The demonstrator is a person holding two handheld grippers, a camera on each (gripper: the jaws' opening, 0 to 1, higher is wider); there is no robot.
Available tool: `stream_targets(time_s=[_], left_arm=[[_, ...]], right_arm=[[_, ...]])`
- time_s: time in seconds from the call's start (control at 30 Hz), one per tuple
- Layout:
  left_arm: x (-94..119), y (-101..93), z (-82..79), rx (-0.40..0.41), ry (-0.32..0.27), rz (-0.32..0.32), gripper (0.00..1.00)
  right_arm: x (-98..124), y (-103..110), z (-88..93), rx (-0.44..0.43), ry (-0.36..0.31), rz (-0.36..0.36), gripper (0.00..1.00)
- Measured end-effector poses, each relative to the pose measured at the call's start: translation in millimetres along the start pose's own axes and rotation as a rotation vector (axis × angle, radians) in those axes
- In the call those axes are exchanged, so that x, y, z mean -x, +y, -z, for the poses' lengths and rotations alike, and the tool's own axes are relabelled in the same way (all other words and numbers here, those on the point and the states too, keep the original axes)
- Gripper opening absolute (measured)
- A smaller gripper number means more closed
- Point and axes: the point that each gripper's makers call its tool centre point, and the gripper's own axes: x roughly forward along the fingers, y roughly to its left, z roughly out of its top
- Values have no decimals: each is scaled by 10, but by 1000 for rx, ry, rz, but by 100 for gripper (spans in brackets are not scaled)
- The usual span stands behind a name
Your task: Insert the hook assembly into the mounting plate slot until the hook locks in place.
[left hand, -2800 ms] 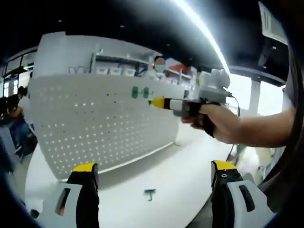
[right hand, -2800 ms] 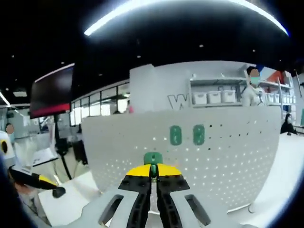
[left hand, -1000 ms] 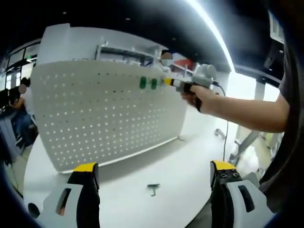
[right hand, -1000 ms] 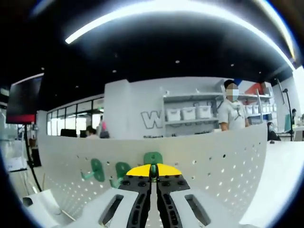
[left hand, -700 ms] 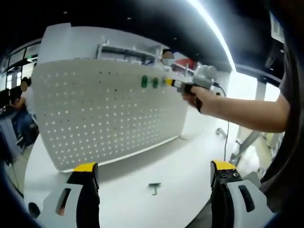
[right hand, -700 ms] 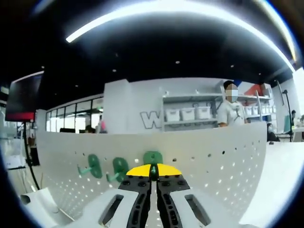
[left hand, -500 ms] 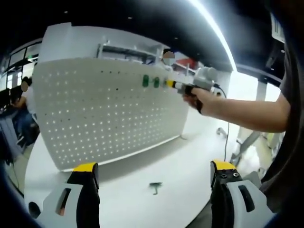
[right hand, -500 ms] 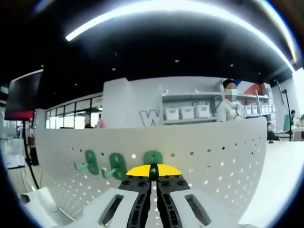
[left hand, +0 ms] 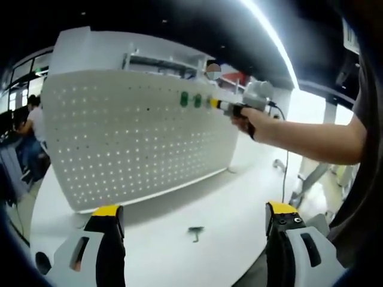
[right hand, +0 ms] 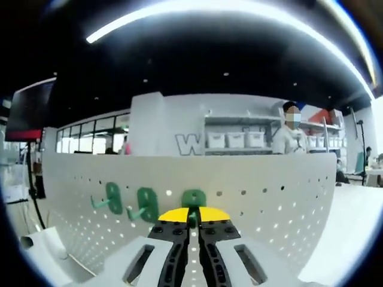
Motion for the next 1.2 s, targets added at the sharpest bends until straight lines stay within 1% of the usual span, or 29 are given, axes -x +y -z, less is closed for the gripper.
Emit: stream_targets(time_s=[0.07, 0.17, 0.3, 0.33, 0.37, 0.4, 0.43, 0.53, 0.57, 0.6, 0.63, 0.67, 0.7, 0.73, 0.87, 0.9, 1.0, 1.03, 1.1, 1.2], left_arm=[[3, -6, 19, 2, 7, 3, 100], [17, -7, 41, 5, 9, 3, 100], [33, -4, 45, 5, 8, 1, 100], [35, -4, 46, 5, 8, 1, 100], [38, -8, 48, 6, 8, 2, 100], [39, -12, 50, 6, 9, 3, 100], [40, -17, 52, 6, 10, 4, 100], [49, -37, 59, 1, 11, 9, 100], [50, -40, 62, 1, 12, 11, 100], [50, -42, 67, 2, 13, 13, 100], [49, -44, 70, 4, 12, 15, 100], [42, -45, 89, 9, 14, 18, 100], [39, -46, 100, 11, 17, 19, 100], [35, -49, 122, 13, 22, 19, 100], [40, -74, 195, 15, 38, 24, 100], [44, -80, 205, 16, 40, 26, 100], [60, -97, 231, 17, 45, 29, 100], [65, -100, 236, 17, 46, 29, 100], [73, -94, 248, 19, 48, 28, 100], [86, -100, 256, 21, 49, 27, 100]], right_arm=[[3, -6, -18, 8, -5, 5, 10], [1, -1, -59, 15, -4, 6, 10], [28, 18, -146, 36, -13, 2, 15], [45, 10, -176, 32, -16, 6, 16], [59, 3, -187, 14, -15, 8, 17], [76, 7, -194, -22, -16, 7, 18], [103, -1, -206, -28, -17, 6, 18], [167, -14, -193, 4, -7, 11, 19], [201, -22, -179, 2, 2, 10, 19], [244, -28, -167, -27, 10, 9, 20], [272, -24, -165, -38, 11, 5, 21], [305, -15, -159, -36, 16, 2, 21], [343, 5, -153, -29, 22, -3, 21], [405, 49, -146, -4, 23, -18, 22], [620, 241, 12, 87, 73, -90, 24], [666, 280, 57, 96, 86, -104, 24], [819, 379, 216, 103, 126, -141, 24], [861, 373, 303, 100, 143, -148, 24], [975, 427, 441, 94, 179, -167, 24], [1152, 529, 594, 75, 216, -183, 24]])
